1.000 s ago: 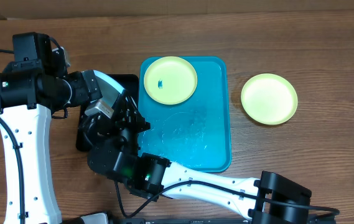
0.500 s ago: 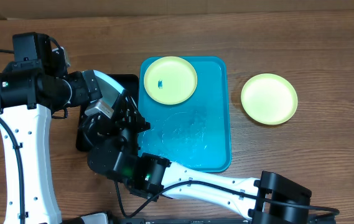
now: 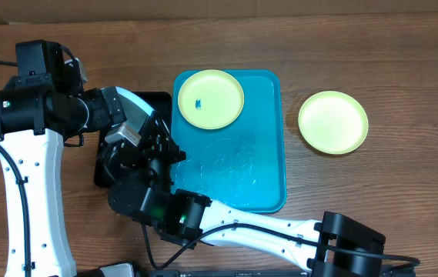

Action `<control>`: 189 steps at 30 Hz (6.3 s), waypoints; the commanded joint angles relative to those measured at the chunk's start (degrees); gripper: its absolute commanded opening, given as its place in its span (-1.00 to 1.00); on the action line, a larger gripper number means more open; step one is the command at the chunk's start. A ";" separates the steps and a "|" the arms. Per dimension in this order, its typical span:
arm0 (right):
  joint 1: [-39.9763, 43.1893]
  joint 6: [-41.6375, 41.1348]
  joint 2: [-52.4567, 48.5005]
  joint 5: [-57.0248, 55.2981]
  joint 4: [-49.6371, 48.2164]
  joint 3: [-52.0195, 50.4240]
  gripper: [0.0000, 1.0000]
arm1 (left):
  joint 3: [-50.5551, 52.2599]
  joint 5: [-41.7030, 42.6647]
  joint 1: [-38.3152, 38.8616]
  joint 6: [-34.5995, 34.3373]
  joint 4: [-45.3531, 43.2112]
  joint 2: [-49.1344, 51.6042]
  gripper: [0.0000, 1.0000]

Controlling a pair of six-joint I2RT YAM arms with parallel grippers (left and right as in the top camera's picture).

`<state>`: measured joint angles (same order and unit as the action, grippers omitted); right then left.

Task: Clean dirty plates on tray and stack at the side
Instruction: 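Swing the pale blue plate up and right toward the yellow plate, then lower the pale blue plate onto the yellow plate and open the right gripper, then move the right gripper left to the yellow plate on the teal tray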

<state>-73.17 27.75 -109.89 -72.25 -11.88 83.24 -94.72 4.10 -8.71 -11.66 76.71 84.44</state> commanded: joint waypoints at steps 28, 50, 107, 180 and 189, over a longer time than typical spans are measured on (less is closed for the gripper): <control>7.96 -47.60 1.38 21.73 27.15 1.60 -0.92 | -0.63 -0.07 -0.04 -0.15 -0.24 0.20 0.99; 43.04 -71.47 16.65 63.04 58.05 1.57 -0.92 | -0.63 -0.07 -0.04 -0.15 -0.24 0.20 1.00; 77.66 -63.30 16.46 73.33 57.09 -23.78 0.69 | -0.63 -0.07 -0.04 -0.15 -0.24 0.20 1.00; 48.02 -57.27 -11.02 71.06 35.47 1.09 0.39 | -0.63 -0.07 -0.04 -0.15 -0.24 0.20 1.00; 46.49 -57.24 -11.26 70.84 34.84 1.09 -0.08 | -0.63 -0.07 -0.04 -0.15 -0.24 0.20 0.99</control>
<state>-25.54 -29.74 -120.84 -1.45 23.38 83.46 -94.72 4.08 -8.71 -11.66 76.66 84.44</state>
